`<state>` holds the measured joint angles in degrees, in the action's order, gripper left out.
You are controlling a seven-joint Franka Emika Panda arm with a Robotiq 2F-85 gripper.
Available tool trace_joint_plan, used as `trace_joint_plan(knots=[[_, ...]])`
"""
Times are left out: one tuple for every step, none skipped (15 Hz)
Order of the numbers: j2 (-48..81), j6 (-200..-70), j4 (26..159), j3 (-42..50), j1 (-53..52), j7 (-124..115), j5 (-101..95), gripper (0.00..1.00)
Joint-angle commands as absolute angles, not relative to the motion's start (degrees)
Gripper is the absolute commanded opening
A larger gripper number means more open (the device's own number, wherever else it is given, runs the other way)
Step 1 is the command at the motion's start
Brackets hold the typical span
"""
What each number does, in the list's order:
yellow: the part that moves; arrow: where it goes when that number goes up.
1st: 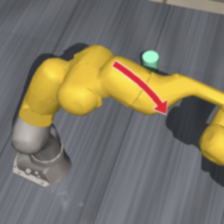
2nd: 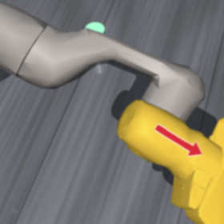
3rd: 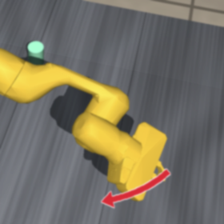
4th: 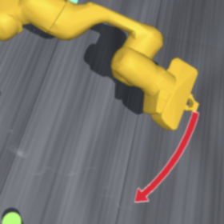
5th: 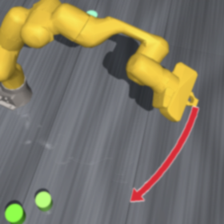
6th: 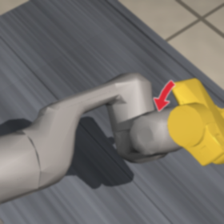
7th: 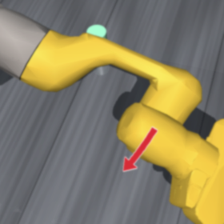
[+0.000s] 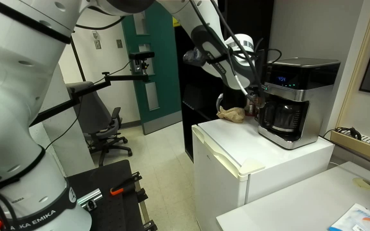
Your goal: Turn off the coffeemaker.
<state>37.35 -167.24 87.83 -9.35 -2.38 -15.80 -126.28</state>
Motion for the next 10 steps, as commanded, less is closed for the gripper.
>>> trace_joint_plan(knots=[[38.49, -167.63, 85.5, -9.99, -1.89, -16.86, -127.52, 0.0], [38.77, -167.44, 85.26, -9.97, -2.01, -16.74, -127.3, 0.0], [38.9, -167.41, 85.19, -9.89, -2.09, -16.48, -126.98, 0.0], [39.2, -167.18, 85.02, -9.79, -2.23, -16.22, -126.64, 0.0], [39.37, -167.07, 84.93, -9.74, -2.29, -16.1, -126.51, 0.0], [39.71, -166.83, 84.66, -9.69, -2.38, -15.98, -126.37, 0.0], [39.83, -166.8, 84.55, -9.66, -2.41, -15.93, -126.29, 0.0], [39.91, -166.75, 84.37, -9.62, -2.44, -15.84, -126.21, 0.0], [39.98, -166.79, 84.2, -9.6, -2.41, -15.81, -126.18, 0.0], [40.2, -166.71, 83.86, -9.52, -2.42, -15.65, -125.95, 0.0]])
